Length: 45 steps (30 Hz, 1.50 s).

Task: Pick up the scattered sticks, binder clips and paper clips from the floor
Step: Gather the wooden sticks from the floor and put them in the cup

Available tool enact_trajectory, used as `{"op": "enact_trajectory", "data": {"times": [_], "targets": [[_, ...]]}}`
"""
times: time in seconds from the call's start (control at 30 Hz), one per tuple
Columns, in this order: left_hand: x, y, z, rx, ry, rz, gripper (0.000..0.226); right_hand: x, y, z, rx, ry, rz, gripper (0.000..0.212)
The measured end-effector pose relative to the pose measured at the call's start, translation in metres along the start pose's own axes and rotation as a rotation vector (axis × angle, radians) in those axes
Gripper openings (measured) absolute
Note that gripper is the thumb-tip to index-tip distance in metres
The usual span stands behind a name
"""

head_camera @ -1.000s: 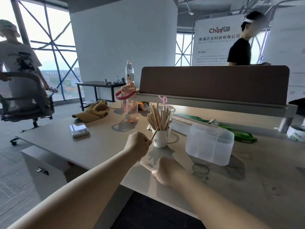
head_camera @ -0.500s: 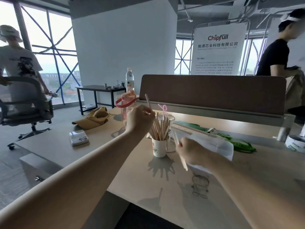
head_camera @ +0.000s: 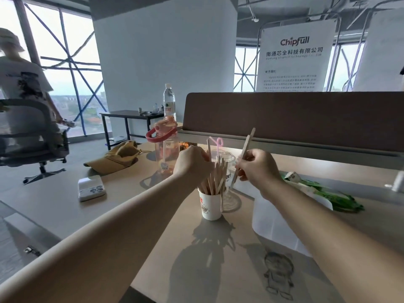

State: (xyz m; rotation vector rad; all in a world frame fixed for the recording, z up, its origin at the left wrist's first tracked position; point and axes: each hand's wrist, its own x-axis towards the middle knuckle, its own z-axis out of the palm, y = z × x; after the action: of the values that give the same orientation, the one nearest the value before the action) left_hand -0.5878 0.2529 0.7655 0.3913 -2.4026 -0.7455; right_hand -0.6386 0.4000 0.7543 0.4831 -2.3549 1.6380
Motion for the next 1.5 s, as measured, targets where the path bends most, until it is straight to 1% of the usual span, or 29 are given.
{"op": "enact_trajectory", "data": {"times": [0.07, 0.13, 0.23, 0.3, 0.37, 0.43, 0.5, 0.57, 0.63, 0.73, 0.8, 0.87, 0.93, 1.0, 1.03, 1.07, 1.13, 1.17, 1.2, 1.23, 1.27, 1.3, 1.33, 1.37, 1.4, 1.43, 1.5], "targets": [[-0.001, -0.004, 0.002, 0.007, -0.024, -0.012, 0.015, -0.003, 0.006, 0.012, 0.046, 0.023, 0.008, 0.008], [-0.001, -0.004, 0.002, 0.004, 0.005, 0.002, 0.017, -0.003, 0.010, 0.021, 0.070, 0.038, 0.011, 0.011], [-0.001, -0.005, 0.000, -0.050, 0.144, 0.003, 0.014, -0.001, 0.013, 0.028, 0.115, 0.057, 0.042, 0.012], [0.001, -0.008, 0.002, -0.082, 0.210, -0.006, 0.025, 0.001, 0.013, 0.030, 0.152, 0.053, 0.046, 0.012], [0.001, -0.010, 0.004, -0.135, 0.175, -0.014, 0.035, 0.000, 0.013, 0.031, 0.164, 0.012, 0.054, 0.007], [-0.003, -0.012, 0.008, -0.238, 0.072, -0.036, 0.041, -0.002, 0.016, 0.034, 0.151, -0.062, 0.078, 0.006], [-0.006, -0.015, 0.014, -0.302, 0.010, -0.060, 0.041, -0.004, 0.020, 0.037, 0.027, -0.162, 0.085, 0.008], [-0.009, -0.017, 0.018, -0.320, 0.010, -0.060, 0.040, -0.006, 0.024, 0.041, -0.071, -0.248, 0.114, 0.006], [-0.012, -0.018, 0.019, -0.347, 0.019, -0.043, 0.039, -0.008, 0.023, 0.043, -0.019, -0.290, 0.168, 0.008], [-0.013, -0.019, 0.018, -0.377, 0.037, -0.030, 0.043, -0.007, 0.022, 0.044, 0.083, -0.212, 0.200, 0.027], [-0.015, -0.017, 0.017, -0.385, 0.048, -0.025, 0.047, -0.011, 0.019, 0.041, 0.127, -0.118, 0.183, 0.024], [-0.018, -0.015, 0.015, -0.397, 0.077, -0.025, 0.046, -0.016, 0.018, 0.036, 0.124, 0.007, 0.107, 0.022], [-0.022, -0.015, 0.014, -0.382, 0.152, -0.035, 0.041, -0.020, 0.016, 0.031, 0.065, 0.169, -0.014, 0.029], [-0.028, -0.018, 0.015, -0.398, 0.212, -0.109, 0.036, -0.020, 0.015, 0.025, -0.023, 0.295, -0.132, 0.032], [-0.032, -0.019, 0.016, -0.439, 0.213, -0.170, 0.033, -0.018, 0.017, 0.023, -0.079, 0.302, -0.161, 0.030], [-0.037, -0.022, 0.019, -0.475, 0.197, -0.227, 0.031, -0.016, 0.018, 0.022, -0.135, 0.273, -0.173, 0.029], [-0.047, -0.031, 0.025, -0.461, 0.175, -0.289, 0.026, -0.015, 0.017, 0.021, -0.237, 0.132, -0.158, 0.035], [-0.050, -0.036, 0.028, -0.420, 0.160, -0.290, 0.022, -0.018, 0.015, 0.021, -0.271, 0.054, -0.127, 0.040], [-0.055, -0.040, 0.030, -0.362, 0.124, -0.280, 0.022, -0.021, 0.013, 0.021, -0.295, 0.007, -0.092, 0.047], [-0.061, -0.043, 0.033, -0.279, 0.042, -0.268, 0.028, -0.026, 0.011, 0.021, -0.321, -0.004, -0.057, 0.052], [-0.067, -0.045, 0.033, -0.176, -0.071, -0.258, 0.032, -0.031, 0.010, 0.020, -0.346, 0.033, -0.038, 0.054], [-0.074, -0.046, 0.034, -0.069, -0.202, -0.249, 0.033, -0.036, 0.010, 0.017, -0.383, 0.101, -0.039, 0.052], [-0.080, -0.046, 0.034, 0.046, -0.330, -0.223, 0.032, -0.040, 0.011, 0.014, -0.418, 0.156, -0.057, 0.043], [-0.087, -0.045, 0.034, 0.168, -0.447, -0.182, 0.035, -0.046, 0.010, 0.010, -0.456, 0.155, -0.070, 0.030], [-0.092, -0.044, 0.036, 0.275, -0.528, -0.132, 0.037, -0.051, 0.012, 0.008, -0.516, 0.088, -0.053, 0.016], [-0.096, -0.044, 0.037, 0.342, -0.559, -0.093, 0.038, -0.058, 0.014, 0.008, -0.593, -0.022, -0.004, 0.009], [-0.099, -0.048, 0.043, 0.382, -0.566, -0.078, 0.038, -0.073, 0.025, 0.013, -0.740, -0.216, 0.132, 0.010]]}}
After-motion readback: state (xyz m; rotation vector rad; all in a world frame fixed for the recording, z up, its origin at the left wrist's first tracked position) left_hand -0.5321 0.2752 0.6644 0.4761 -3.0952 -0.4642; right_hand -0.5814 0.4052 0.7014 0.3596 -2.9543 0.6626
